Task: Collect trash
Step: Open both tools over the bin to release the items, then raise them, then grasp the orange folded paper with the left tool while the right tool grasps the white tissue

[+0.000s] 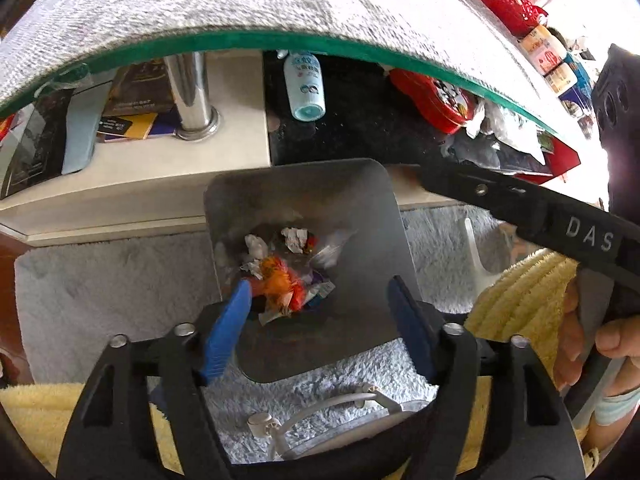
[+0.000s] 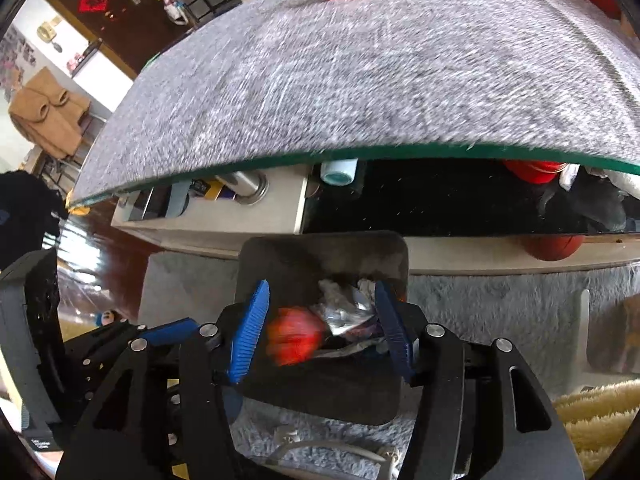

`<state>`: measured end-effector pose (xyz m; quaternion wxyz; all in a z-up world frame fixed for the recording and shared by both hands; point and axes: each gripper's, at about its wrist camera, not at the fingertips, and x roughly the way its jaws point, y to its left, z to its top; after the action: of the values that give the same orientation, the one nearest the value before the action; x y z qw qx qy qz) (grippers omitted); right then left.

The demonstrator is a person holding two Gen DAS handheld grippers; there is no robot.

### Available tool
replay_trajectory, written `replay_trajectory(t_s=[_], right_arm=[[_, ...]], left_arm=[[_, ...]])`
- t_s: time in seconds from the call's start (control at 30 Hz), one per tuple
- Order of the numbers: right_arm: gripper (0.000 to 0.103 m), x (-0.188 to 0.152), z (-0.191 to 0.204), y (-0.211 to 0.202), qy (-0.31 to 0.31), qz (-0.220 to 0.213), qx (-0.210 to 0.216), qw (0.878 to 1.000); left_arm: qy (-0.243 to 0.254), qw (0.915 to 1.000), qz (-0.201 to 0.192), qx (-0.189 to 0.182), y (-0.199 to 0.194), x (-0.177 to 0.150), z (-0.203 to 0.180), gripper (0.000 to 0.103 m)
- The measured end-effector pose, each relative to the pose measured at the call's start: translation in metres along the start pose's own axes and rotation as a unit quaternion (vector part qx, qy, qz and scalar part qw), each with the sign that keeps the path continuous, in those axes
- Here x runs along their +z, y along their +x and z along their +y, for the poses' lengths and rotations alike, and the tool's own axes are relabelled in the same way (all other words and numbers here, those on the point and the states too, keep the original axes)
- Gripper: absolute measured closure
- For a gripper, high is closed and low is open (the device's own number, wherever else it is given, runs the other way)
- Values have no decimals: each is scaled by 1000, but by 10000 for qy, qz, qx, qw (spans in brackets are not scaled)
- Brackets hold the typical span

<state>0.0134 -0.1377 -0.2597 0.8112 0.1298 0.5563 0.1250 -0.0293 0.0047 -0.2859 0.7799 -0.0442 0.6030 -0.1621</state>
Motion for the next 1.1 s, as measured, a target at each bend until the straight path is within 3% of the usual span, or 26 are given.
replay_trajectory(t_s=[0.1, 0.23, 0.4, 0.67, 1.1], right_arm=[[32, 2, -8, -7, 135, -152, -58, 9998], [17, 4, -15, -16, 236, -333, -113, 9991], [15, 9, -20, -29, 294, -442, -111, 9985], [12, 39, -14, -82, 267, -985, -40, 9948], [12, 140, -14, -145, 42, -1606, -445, 9860]], left_arm=[[-19, 9997, -167, 195, -6, 2, 4, 18], [0, 9991, -343, 268, -14, 3, 7, 11], [-44, 9987, -433, 260, -28, 8, 6, 10], [57, 9936, -1067, 358, -86, 37, -7, 8], [434, 9821, -1693, 702, -147, 129, -23, 8]])
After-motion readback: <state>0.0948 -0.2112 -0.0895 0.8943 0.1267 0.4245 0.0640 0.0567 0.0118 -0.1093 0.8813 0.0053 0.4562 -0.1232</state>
